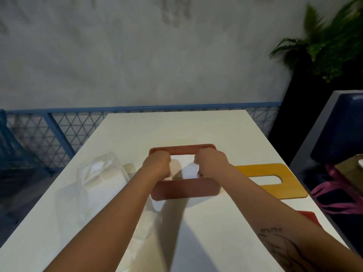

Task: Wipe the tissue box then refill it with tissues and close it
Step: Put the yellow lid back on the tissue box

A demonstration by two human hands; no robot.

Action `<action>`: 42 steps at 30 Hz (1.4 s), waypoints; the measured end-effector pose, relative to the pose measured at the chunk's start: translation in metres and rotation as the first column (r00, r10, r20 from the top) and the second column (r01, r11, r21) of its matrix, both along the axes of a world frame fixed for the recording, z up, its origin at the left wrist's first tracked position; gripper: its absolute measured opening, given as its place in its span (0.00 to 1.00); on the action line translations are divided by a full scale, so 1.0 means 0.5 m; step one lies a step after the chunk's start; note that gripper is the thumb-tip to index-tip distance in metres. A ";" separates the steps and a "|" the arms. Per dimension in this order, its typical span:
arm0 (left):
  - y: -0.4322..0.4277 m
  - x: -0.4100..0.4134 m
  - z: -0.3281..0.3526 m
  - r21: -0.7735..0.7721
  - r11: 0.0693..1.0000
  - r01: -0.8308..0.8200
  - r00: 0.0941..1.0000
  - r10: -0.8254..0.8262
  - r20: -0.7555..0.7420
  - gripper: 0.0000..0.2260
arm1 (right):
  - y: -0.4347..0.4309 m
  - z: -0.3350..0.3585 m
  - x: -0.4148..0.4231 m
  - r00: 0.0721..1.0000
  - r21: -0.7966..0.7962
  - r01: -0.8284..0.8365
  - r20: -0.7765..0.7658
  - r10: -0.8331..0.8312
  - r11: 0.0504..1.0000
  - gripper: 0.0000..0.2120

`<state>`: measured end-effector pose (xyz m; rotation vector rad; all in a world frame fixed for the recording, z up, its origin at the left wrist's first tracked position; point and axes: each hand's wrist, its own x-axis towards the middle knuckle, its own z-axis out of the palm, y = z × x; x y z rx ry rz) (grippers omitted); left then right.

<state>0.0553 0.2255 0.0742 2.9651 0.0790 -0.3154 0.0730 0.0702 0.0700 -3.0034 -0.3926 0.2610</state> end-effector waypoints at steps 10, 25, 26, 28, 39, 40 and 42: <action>-0.144 -0.047 0.067 -0.186 0.976 0.112 0.913 -0.027 0.407 0.13 | -0.132 0.038 -0.042 0.925 0.366 0.161 0.267 -0.269 0.917 0.10; -0.422 -0.032 -0.067 -0.068 0.980 0.186 0.966 -0.170 0.195 0.10 | -0.417 -0.078 -0.072 0.828 0.260 0.491 0.157 -0.538 0.832 0.12; -0.433 -0.029 -0.080 -0.066 0.985 0.157 0.975 -0.144 0.167 0.11 | -0.429 -0.091 -0.070 0.826 0.243 0.498 0.159 -0.540 0.833 0.12; -0.443 -0.022 -0.103 -0.063 0.992 0.111 0.986 -0.103 0.128 0.15 | -0.442 -0.111 -0.064 0.821 0.209 0.517 0.154 -0.550 0.830 0.13; -0.451 0.007 -0.151 -0.109 0.994 -0.027 0.998 0.033 0.053 0.27 | -0.482 -0.168 -0.020 0.752 0.226 0.643 -0.003 -0.660 0.732 0.22; -0.449 0.008 -0.152 -0.125 0.992 -0.034 0.997 0.041 0.059 0.27 | -0.483 -0.171 -0.016 0.744 0.228 0.652 -0.012 -0.668 0.723 0.21; -0.446 0.010 -0.152 -0.165 0.985 -0.045 0.996 0.057 0.067 0.27 | -0.484 -0.175 -0.008 0.734 0.234 0.664 -0.026 -0.678 0.710 0.21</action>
